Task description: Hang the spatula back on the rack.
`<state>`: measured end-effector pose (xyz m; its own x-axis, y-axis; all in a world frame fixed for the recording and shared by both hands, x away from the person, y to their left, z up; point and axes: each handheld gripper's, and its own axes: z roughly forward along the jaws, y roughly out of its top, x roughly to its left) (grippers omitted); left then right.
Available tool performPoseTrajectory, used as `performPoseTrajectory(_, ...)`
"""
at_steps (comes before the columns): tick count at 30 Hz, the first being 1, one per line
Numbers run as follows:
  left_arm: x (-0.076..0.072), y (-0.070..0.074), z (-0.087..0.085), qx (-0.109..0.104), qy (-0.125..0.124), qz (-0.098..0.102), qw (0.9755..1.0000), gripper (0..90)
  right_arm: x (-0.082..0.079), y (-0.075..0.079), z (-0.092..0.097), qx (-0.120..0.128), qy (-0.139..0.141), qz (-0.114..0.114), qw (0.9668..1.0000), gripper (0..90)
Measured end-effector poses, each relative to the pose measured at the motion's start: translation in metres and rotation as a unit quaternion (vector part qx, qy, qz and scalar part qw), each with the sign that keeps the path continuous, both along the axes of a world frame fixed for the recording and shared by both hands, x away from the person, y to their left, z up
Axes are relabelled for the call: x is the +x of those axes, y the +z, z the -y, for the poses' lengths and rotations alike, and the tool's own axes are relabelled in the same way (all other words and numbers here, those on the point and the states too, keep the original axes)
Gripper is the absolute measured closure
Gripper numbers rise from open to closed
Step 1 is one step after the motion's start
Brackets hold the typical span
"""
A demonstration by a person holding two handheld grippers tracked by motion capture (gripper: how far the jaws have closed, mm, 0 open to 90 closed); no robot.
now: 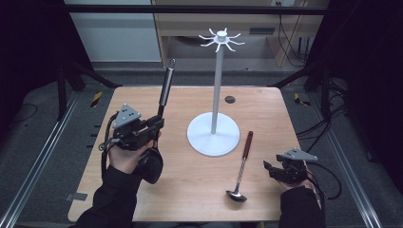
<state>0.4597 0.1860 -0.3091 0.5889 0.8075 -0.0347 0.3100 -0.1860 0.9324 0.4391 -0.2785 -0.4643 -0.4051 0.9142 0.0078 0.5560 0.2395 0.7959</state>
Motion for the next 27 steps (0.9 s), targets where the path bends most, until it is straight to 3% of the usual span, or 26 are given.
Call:
performPoseTrajectory(14, -0.001, 0.011, 0.032, -0.008, -0.02, 0.034, 0.9992, 75.0, 0.0, 0.0, 0.0, 0.003, 0.0, -0.002, 1.0, 40.4)
performPoseTrajectory(27, 0.002, 0.015, 0.054, -0.007, -0.027, 0.047, 0.9985, 74.9, 0.001, 0.0, 0.001, 0.002, 0.001, -0.002, 1.0, 40.4)
